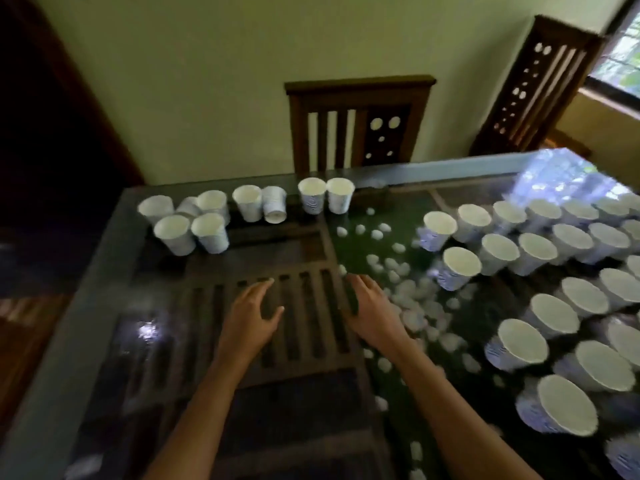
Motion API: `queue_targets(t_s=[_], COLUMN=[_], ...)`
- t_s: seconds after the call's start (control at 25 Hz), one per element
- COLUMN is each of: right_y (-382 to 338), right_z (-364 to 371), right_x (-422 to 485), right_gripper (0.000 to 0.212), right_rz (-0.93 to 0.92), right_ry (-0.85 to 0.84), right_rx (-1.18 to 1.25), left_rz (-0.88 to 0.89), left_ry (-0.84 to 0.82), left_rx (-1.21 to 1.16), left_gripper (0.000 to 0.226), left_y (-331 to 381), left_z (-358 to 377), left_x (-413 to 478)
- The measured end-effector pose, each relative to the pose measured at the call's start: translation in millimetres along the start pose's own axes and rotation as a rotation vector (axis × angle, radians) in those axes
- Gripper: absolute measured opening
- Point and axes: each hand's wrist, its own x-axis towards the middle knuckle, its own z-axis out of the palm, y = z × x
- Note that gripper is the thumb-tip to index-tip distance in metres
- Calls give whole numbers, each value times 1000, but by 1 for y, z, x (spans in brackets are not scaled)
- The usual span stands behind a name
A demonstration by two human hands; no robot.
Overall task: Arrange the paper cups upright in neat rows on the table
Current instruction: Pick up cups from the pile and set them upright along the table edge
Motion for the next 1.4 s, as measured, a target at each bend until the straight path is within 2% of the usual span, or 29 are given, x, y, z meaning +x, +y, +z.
queue_targets(t_s=[0.08, 0.2, 0.48, 0.64, 0.72, 1.0, 1.12, 1.4], right_y=[-23, -56, -111, -120, -120, -128, -131, -126], right_z=[25, 60, 142, 181, 196, 222, 222, 199], right_x=[39, 96, 199, 231, 243, 260, 259, 216], right_gripper=[42, 60, 75, 90, 95, 83, 71, 69], right_rz=[-77, -67, -58, 14, 24, 11, -14, -9], right_ry=[-37, -77, -104, -62, -22, 161, 189, 202], right_rx=[-11, 5, 135, 224, 263, 451, 497, 536], left_rz=[-70, -144, -214, -335, -366, -367, -423, -382], left_ry=[59, 126, 260, 294, 272, 373, 378, 319], left_rx=[17, 1, -12, -14, -94, -293, -326, -298], left_gripper=[53, 54, 51, 63, 70, 69, 64, 67], left_y=[-31, -75, -163, -198, -211, -218, -217, -188], left_z=[-24, -54, -97, -99, -94, -74, -74, -81], left_x=[12, 37, 95, 118, 129, 158, 156, 121])
